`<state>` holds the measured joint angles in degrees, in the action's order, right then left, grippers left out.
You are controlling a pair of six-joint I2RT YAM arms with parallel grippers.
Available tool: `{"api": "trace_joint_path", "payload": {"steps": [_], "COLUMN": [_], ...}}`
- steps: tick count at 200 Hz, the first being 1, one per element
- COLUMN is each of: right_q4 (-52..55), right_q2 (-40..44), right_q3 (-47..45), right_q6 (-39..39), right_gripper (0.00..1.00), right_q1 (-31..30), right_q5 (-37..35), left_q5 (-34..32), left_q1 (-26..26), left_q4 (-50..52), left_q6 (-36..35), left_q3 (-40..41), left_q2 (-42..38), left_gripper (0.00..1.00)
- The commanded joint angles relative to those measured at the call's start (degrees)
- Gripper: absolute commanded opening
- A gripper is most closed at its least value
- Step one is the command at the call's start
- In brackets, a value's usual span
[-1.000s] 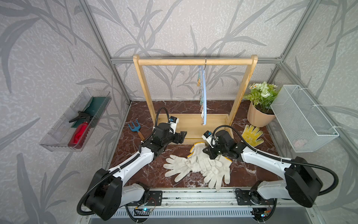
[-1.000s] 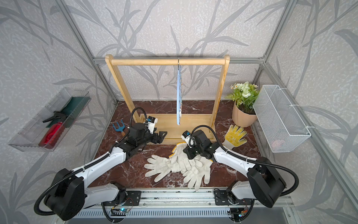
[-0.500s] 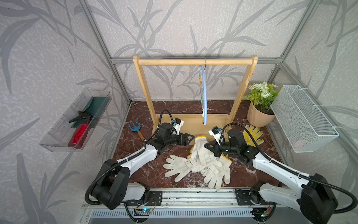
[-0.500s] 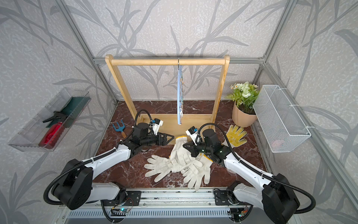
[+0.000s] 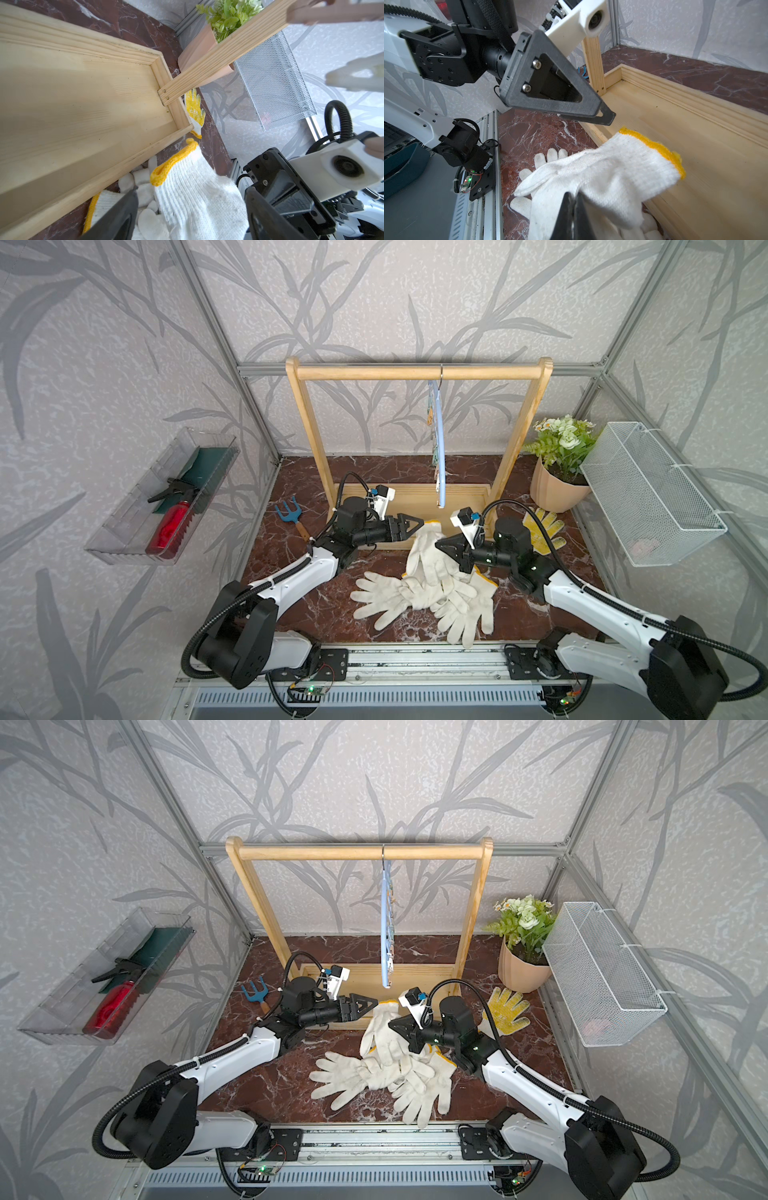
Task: Clip the gloves onto a hanger to dry
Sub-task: Pick up the glove from the center of the board.
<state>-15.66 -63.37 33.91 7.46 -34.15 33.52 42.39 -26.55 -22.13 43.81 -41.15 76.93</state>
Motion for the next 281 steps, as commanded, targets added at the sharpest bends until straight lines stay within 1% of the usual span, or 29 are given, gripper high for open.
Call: {"api": "trace_joint_path", "payload": {"steps": [1, 32, 60, 97, 120, 152, 175, 186, 207, 228, 262, 272, 281], "right_q4": [-4.58, -6.8, -8.01, -8.08, -7.05, -7.97, -9.35, -10.1, -10.92, -11.37, -11.37, -10.93, -10.68], "right_q2": [-0.33, -1.21, -2.09, -2.22, -1.68, -2.09, -3.1, -3.63, -4.38, -4.48, -3.27, -2.86, -2.56], "right_q3": [0.52, 1.06, 1.81, 2.66, 3.14, 2.82, 2.42, 1.98, 1.3, 0.61, -0.48, -0.6, -0.64], "right_q6": [-0.85, -0.29, -0.04, -0.5, -1.31, -1.1, -0.88, -0.8, -0.7, -0.46, -0.24, -0.46, -0.56], "right_gripper": [0.0, 0.0, 0.0, 0.0, 0.0, 0.0, 0.0, 0.0, 0.0, 0.0, 0.0, 0.0, 0.0], "right_q1": [0.15, 0.09, -0.2, -0.89, -1.15, -1.41, -1.83, -1.81, -1.83, -1.8, -1.85, -1.84, -1.81], "right_q5": [0.7, 1.76, 2.34, 2.43, 2.19, 2.34, 1.93, 1.41, 0.6, -0.03, -0.7, -0.82, -0.82], "left_q5": [2.52, 1.54, 1.62, 1.91, 1.7, 3.61, 5.14, 5.62, 5.8, 5.36, 4.41, 4.38, 4.19], "left_q1": [-0.26, -0.26, -0.23, -0.26, -0.19, -0.21, -0.2, -0.26, -0.24, -0.25, -0.26, -0.18, -0.22], "left_q4": [-5.75, -5.95, -7.68, -10.15, -10.01, -15.53, -19.9, -21.07, -21.41, -20.85, -15.83, -14.86, -13.54], "left_q6": [4.66, 4.45, 5.79, 7.43, 7.58, 11.04, 13.83, 14.56, 14.64, 13.8, 9.91, 8.85, 7.59], "left_q3": [0.1, 1.16, 1.51, 1.9, 2.35, 2.72, 3.09, 3.17, 3.51, 3.96, 3.45, 3.28, 3.1], "left_q2": [0.42, 0.58, 1.93, 3.16, 3.23, 3.75, 4.21, 4.19, 3.2, 2.34, 1.93, 1.93, 1.86], "left_gripper": [0.77, 0.77, 0.77, 0.76, 0.76, 0.74, 0.66, 0.59, 0.43, 0.31, 0.24, 0.24, 0.27]}}
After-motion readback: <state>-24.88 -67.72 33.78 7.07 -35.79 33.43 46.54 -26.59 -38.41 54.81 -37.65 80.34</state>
